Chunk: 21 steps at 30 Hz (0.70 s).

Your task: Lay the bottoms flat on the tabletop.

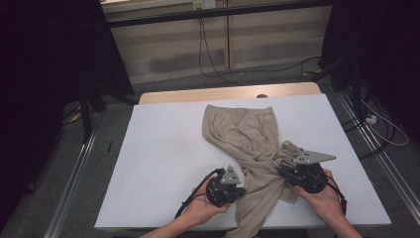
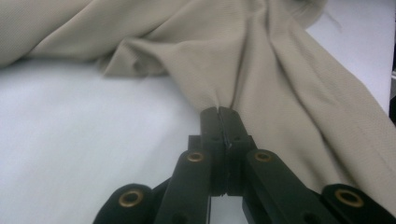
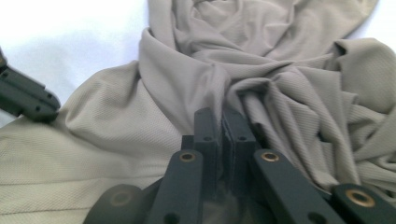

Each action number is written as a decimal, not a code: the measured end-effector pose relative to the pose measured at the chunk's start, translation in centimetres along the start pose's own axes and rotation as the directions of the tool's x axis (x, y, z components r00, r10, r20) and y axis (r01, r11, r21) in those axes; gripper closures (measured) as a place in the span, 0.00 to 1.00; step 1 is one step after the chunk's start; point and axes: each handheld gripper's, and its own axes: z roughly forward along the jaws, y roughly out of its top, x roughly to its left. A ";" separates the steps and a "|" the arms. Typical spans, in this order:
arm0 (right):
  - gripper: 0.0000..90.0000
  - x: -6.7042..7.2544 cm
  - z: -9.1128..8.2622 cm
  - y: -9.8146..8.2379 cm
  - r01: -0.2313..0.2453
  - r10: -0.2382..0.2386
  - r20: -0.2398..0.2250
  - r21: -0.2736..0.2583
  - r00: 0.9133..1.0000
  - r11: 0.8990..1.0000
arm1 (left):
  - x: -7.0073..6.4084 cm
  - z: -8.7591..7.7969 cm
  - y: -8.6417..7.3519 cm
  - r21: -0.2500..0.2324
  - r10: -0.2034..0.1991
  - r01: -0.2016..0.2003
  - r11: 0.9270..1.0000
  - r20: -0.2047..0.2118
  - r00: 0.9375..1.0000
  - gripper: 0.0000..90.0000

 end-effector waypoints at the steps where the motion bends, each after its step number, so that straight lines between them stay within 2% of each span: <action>1: 0.95 0.3 0.3 0.1 0.010 -0.010 -0.004 0.006 1.000 1.000 | 0.2 -0.4 -0.3 0.001 -0.021 0.021 1.000 -0.008 1.000 1.00; 2: 0.94 0.4 0.6 0.2 0.008 -0.008 -0.011 0.010 1.000 1.000 | 0.7 -1.3 -0.9 0.002 -0.045 0.045 0.999 -0.014 0.999 1.00; 4: 0.94 0.6 0.9 0.3 0.012 -0.012 -0.018 0.015 1.000 1.000 | 0.9 -1.9 -1.3 0.003 -0.055 0.056 0.998 -0.017 0.998 1.00; 5: 0.94 1.3 1.5 0.6 0.021 -0.020 -0.039 0.021 0.999 1.000 | 1.2 -3.1 -1.9 -0.004 -0.077 0.077 0.997 -0.027 0.997 1.00; 7: 0.95 1.7 1.9 0.8 0.028 -0.027 -0.053 0.024 0.998 0.999 | 1.3 -3.7 -2.2 0.000 -0.078 0.078 0.997 -0.032 0.996 1.00; 8: 0.95 2.2 2.2 1.0 0.036 -0.034 -0.065 0.029 0.997 0.999 | 1.3 -4.4 -2.6 0.003 -0.077 0.077 0.997 -0.044 0.996 1.00; 9: 0.97 3.2 3.0 1.3 0.049 -0.046 -0.098 0.033 0.994 0.998 | 1.3 -5.0 -2.9 -0.001 -0.084 0.084 0.996 -0.050 0.995 1.00; 10: 0.97 3.2 3.0 1.3 0.049 -0.046 -0.098 0.033 0.994 0.998 | 1.3 -5.6 -3.3 -0.003 -0.101 0.101 0.995 -0.046 0.994 1.00; 12: 0.97 4.3 3.8 1.6 0.071 -0.065 -0.124 0.043 0.990 0.997 | 1.3 -6.9 -4.1 -0.014 -0.120 0.120 0.993 -0.059 0.991 1.00; 13: 0.97 5.3 4.3 1.7 0.091 -0.081 -0.156 0.054 0.984 0.994 | 1.1 -7.9 -5.1 -0.015 -0.131 0.131 0.991 -0.058 0.990 1.00; 14: 0.97 5.3 4.3 1.7 0.091 -0.081 -0.156 0.054 0.984 0.994 | 1.1 -7.9 -5.1 -0.015 -0.131 0.131 0.991 -0.058 0.990 1.00; 15: 0.97 6.2 4.4 1.5 0.116 -0.103 -0.183 0.065 0.978 0.991 | 1.0 -8.4 -5.7 -0.017 -0.142 0.141 0.990 -0.053 0.988 1.00; 17: 0.97 6.6 4.3 1.4 0.119 -0.104 -0.197 0.067 0.975 0.991 | 0.5 -9.1 -6.6 -0.005 -0.155 0.155 0.988 -0.052 0.987 1.00; 19: 0.98 7.6 3.6 1.0 0.131 -0.111 -0.235 0.073 0.966 0.989 | 0.0 -9.8 -7.3 -0.005 -0.161 0.161 0.987 -0.039 0.986 1.00; 21: 0.98 7.9 3.3 0.8 0.131 -0.109 -0.242 0.076 0.964 0.988 | -0.8 -10.5 -7.8 -0.012 -0.160 0.160 0.987 -0.015 0.987 1.00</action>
